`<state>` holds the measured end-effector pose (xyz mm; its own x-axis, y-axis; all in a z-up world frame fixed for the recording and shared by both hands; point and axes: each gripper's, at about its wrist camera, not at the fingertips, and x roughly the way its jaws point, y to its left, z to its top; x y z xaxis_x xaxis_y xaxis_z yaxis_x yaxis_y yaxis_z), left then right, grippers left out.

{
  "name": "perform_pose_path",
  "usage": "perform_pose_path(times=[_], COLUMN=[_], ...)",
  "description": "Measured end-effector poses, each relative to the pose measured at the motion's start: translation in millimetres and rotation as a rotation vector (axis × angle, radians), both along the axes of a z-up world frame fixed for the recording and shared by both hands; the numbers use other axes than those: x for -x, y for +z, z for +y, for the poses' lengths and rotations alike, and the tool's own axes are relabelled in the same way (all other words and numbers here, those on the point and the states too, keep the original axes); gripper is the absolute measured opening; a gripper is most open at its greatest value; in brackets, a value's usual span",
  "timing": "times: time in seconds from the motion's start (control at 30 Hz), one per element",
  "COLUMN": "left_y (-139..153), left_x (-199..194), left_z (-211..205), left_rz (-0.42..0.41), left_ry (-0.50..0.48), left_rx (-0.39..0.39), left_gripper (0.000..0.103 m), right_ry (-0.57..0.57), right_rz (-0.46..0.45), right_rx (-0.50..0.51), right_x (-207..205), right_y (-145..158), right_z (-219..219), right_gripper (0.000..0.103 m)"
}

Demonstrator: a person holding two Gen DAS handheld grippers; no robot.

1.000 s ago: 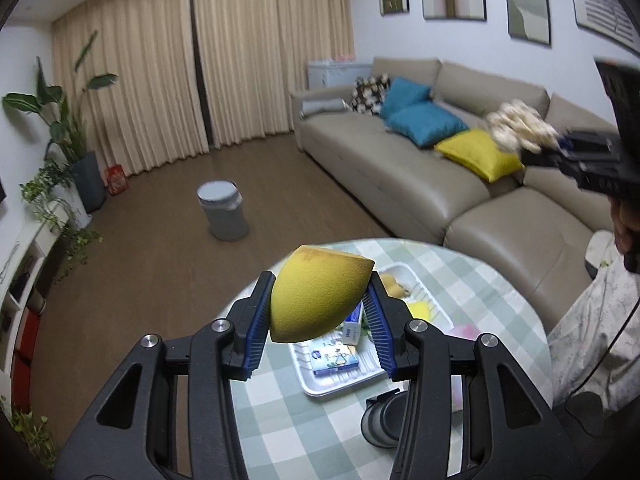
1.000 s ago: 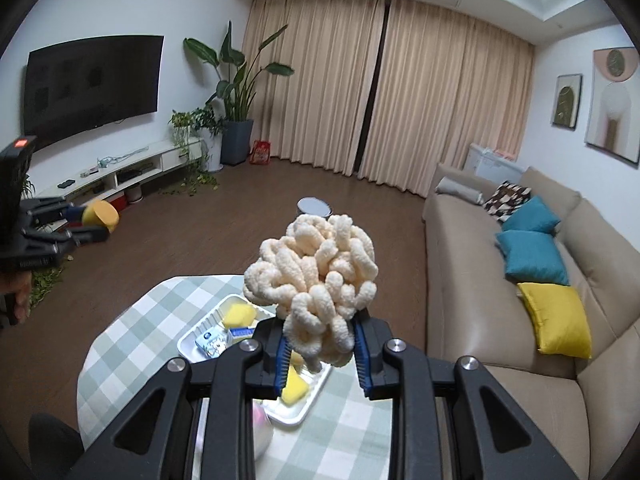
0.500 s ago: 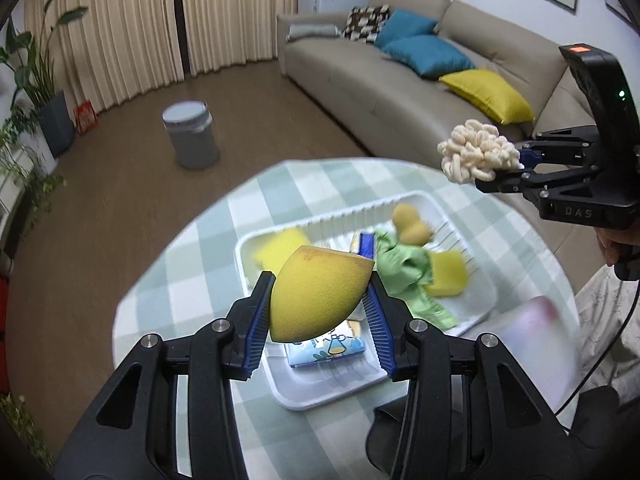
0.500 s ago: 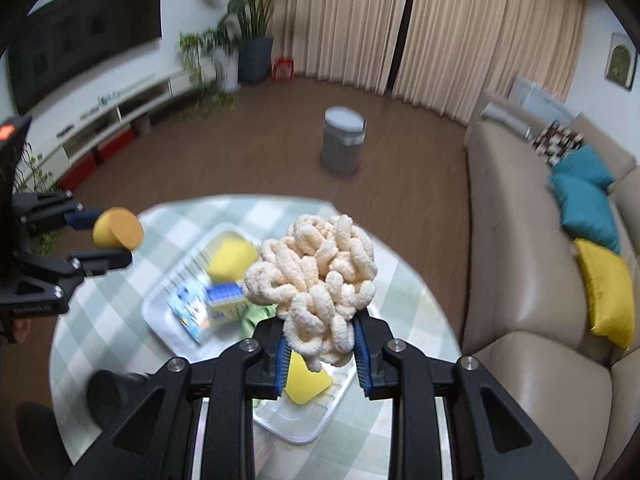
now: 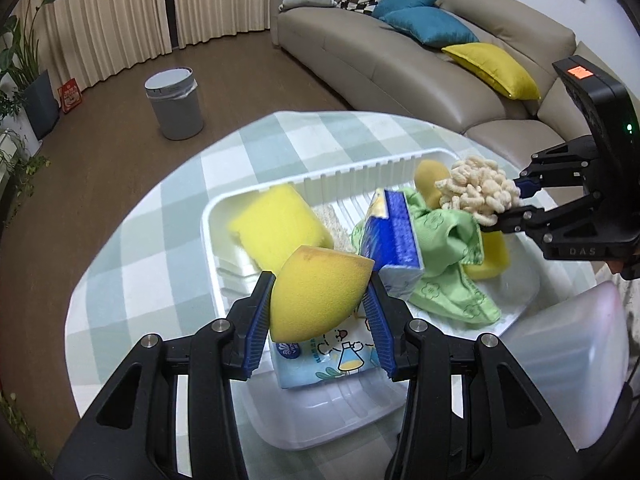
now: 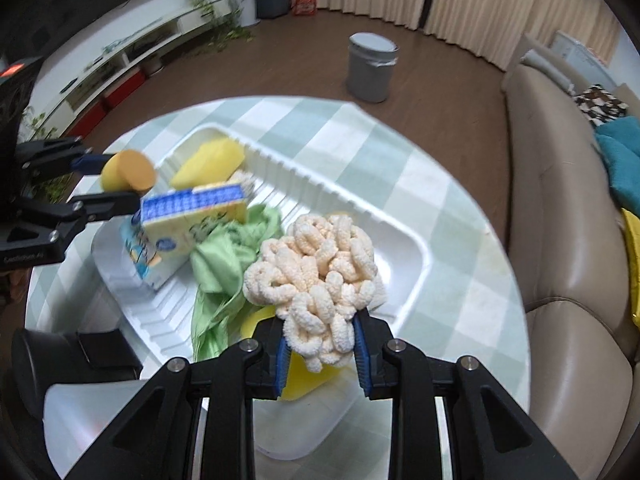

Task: Organize soft objects
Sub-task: 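Carry the yellow sponge and cream scrubber over the white tray with both tools, then release the yellow sponge into the tray while the right tool releases the cream scrubber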

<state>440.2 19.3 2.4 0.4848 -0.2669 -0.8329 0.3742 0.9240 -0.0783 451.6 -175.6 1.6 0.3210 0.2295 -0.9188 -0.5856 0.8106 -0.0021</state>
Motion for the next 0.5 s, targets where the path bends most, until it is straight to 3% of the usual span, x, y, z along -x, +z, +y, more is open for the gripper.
perform_pose_path(times=[0.23,0.5], left_y=[-18,-23], left_x=[0,0], left_z=[-6,-4], left_rz=[0.029,0.033], left_ry=[-0.015,0.002], left_rx=[-0.014,0.001], left_gripper=[0.042,0.046], right_ry=[0.026,0.025], right_rz=[0.057,0.065], right_rx=[0.022,0.008], right_x=[2,2], right_y=[-24,-27], right_z=[5,3], right_gripper=[0.029,0.029])
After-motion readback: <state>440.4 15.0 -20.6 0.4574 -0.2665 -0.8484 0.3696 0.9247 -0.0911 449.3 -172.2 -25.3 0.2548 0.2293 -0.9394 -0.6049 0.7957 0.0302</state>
